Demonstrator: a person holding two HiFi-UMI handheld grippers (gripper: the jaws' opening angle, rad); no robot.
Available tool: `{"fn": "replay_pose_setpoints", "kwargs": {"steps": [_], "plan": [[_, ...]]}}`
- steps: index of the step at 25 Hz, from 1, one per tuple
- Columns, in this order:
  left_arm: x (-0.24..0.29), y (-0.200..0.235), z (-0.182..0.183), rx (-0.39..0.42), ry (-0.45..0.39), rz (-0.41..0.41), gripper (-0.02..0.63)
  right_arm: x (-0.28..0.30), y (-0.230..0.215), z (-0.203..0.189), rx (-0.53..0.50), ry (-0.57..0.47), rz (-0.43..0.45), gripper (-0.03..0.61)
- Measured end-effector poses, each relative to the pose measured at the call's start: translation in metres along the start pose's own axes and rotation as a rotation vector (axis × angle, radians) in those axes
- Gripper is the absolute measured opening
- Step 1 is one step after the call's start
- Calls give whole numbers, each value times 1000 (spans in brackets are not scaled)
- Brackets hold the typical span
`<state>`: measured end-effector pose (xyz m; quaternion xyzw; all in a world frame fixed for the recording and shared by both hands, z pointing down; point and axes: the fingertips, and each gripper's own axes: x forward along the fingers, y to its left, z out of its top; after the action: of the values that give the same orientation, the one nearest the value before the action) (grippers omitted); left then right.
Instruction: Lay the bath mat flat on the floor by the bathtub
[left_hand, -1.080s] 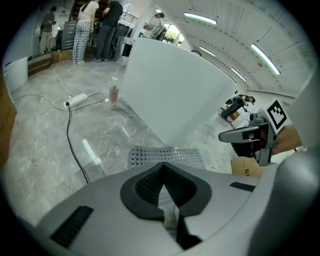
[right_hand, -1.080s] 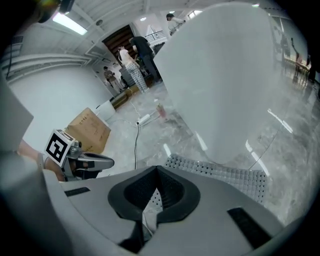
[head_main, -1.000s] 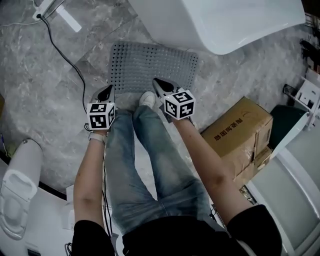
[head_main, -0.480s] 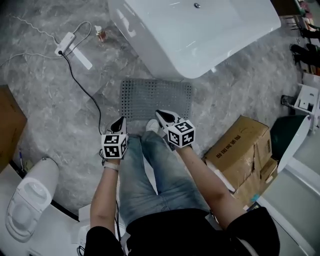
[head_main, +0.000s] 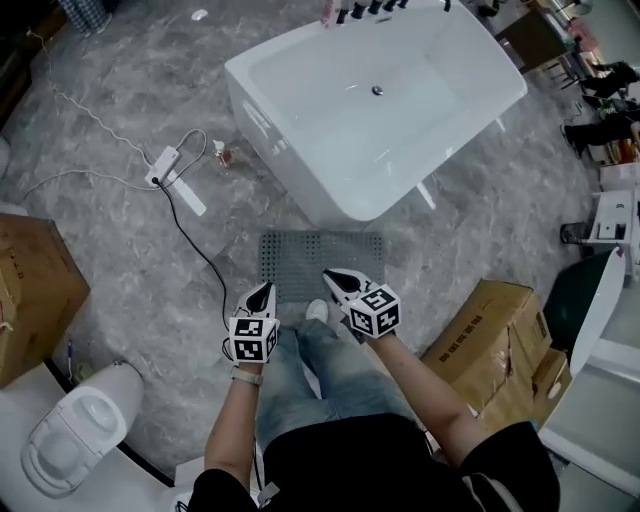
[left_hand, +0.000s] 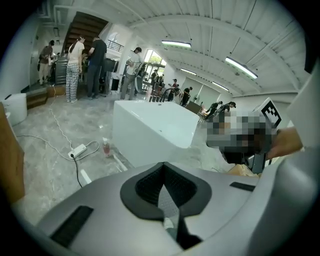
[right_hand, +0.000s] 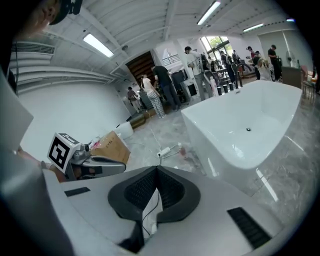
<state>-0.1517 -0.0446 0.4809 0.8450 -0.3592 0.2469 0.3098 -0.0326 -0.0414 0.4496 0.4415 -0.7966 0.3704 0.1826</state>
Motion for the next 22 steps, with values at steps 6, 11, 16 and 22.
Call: {"fn": "replay_pose_setpoints", "kwargs": {"steps": [6, 11, 16, 22], "plan": [[-57, -28, 64, 35, -94, 15, 18, -59, 32, 57, -46, -83, 27, 26], [-107, -55, 120, 61, -196, 32, 18, -114, 60, 101, -100, -157, 61, 26], [-155, -89, 176, 98, -272, 27, 18, -163, 97, 154, -178, -236, 100, 26], [-208, -120, 228, 187, -372, 59, 18, -211, 143, 203, -261, -328, 146, 26]]}}
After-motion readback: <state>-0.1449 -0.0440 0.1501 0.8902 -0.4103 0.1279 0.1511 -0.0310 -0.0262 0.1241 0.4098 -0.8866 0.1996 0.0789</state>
